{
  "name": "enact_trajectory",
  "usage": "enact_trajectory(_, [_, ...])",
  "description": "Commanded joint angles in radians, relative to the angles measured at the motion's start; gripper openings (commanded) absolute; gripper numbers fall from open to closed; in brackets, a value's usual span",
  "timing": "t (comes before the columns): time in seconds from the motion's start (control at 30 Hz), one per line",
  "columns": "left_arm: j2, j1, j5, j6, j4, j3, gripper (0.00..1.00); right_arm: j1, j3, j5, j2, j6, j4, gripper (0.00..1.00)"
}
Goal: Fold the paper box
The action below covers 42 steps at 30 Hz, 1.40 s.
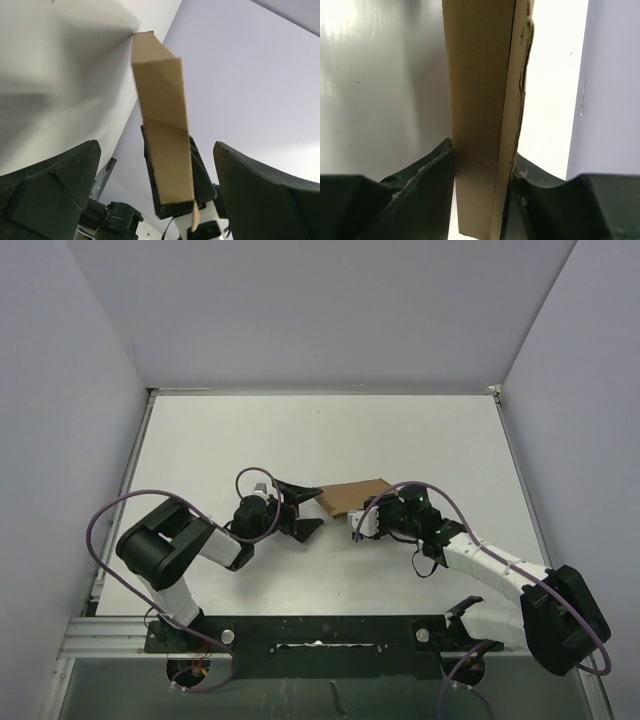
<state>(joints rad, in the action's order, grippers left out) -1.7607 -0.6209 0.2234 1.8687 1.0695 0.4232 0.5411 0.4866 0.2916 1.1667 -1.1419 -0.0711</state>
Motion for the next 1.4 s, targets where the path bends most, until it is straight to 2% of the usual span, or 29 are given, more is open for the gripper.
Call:
enact_trajectory(0.0, [0.161, 0.002, -0.030, -0.060, 0.000, -0.030, 0.98, -0.033, 0.085, -0.001, -0.041, 0.108, 0.000, 0.24])
enact_trajectory(0.17, [0.367, 0.010, -0.048, -0.231, -0.196, -0.032, 0.98, -0.100, 0.203, 0.089, -0.050, 0.266, 0.125, 0.24])
enact_trajectory(0.43, [0.701, 0.016, -0.147, -0.783, -0.618, -0.010, 0.98, -0.284, 0.471, 0.448, 0.032, 0.656, 0.389, 0.24])
enact_trajectory(0.53, [0.789, 0.016, -0.149, -0.961, -0.651, -0.048, 0.98, -0.356, 0.563, 0.623, 0.116, 0.822, 0.461, 0.24])
enact_trajectory(0.63, [0.847, 0.018, -0.133, -1.070, -0.647, -0.097, 0.98, -0.385, 0.626, 0.781, 0.221, 0.968, 0.508, 0.24])
enact_trajectory(0.73, [0.863, 0.018, -0.116, -1.106, -0.633, -0.127, 0.98, -0.392, 0.622, 0.904, 0.319, 1.129, 0.451, 0.25])
enact_trajectory(1.0, [0.771, 0.020, -0.088, -1.058, -0.615, -0.108, 0.98, -0.427, 0.469, 1.014, 0.543, 1.649, -0.051, 0.28])
enact_trajectory(1.17, [0.686, 0.023, -0.086, -1.008, -0.647, -0.048, 0.96, -0.439, 0.434, 1.007, 0.679, 1.800, -0.170, 0.28])
enact_trajectory(1.27, [0.632, 0.024, -0.098, -0.984, -0.703, -0.003, 0.95, -0.440, 0.432, 0.983, 0.721, 1.804, -0.158, 0.28])
enact_trajectory(1.37, [0.588, 0.025, -0.116, -0.963, -0.757, 0.043, 0.94, -0.444, 0.445, 0.946, 0.740, 1.750, -0.072, 0.30])
